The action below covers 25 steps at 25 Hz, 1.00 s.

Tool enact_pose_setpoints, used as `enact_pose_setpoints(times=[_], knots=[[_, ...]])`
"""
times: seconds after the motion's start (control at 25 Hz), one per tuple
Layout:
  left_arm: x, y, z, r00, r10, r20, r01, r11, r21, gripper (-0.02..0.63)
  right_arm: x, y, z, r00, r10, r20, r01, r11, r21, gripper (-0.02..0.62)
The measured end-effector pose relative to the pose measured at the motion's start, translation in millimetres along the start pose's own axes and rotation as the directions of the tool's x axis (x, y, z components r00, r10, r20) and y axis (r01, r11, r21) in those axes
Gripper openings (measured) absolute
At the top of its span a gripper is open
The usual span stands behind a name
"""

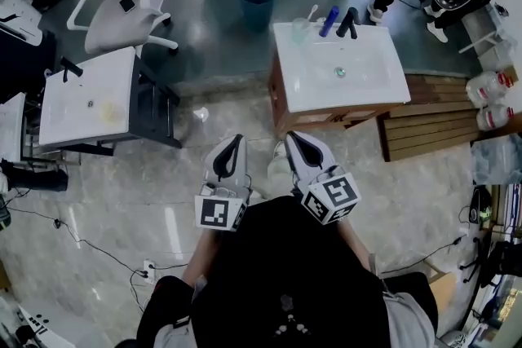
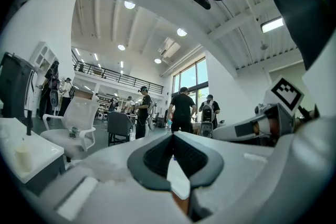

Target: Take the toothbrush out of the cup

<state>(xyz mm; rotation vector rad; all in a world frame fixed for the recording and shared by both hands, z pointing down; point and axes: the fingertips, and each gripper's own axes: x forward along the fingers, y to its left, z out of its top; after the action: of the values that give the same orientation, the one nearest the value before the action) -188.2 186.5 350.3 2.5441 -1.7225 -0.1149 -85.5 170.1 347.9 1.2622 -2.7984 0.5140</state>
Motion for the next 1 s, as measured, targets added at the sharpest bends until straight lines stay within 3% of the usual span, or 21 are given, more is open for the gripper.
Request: enact_pose_setpoints(times=[0.4,1.0], knots=[[53.6,25.2,-7.8,0.999,0.024,-0.043,-0.024,1.000,0.002,0.002,58.1,-37.0,9.6,0.999,0.042,-0.028,-0.041,0.999,0.022,0.002],[178.9,29.7,-7.1,0.999,-0.023,-0.031,0.023,1.000,0.013,0.002,118.1,-138.2,42.0,0.999,0.030,-0.039,-0.029,0.999,0.035,0.002]])
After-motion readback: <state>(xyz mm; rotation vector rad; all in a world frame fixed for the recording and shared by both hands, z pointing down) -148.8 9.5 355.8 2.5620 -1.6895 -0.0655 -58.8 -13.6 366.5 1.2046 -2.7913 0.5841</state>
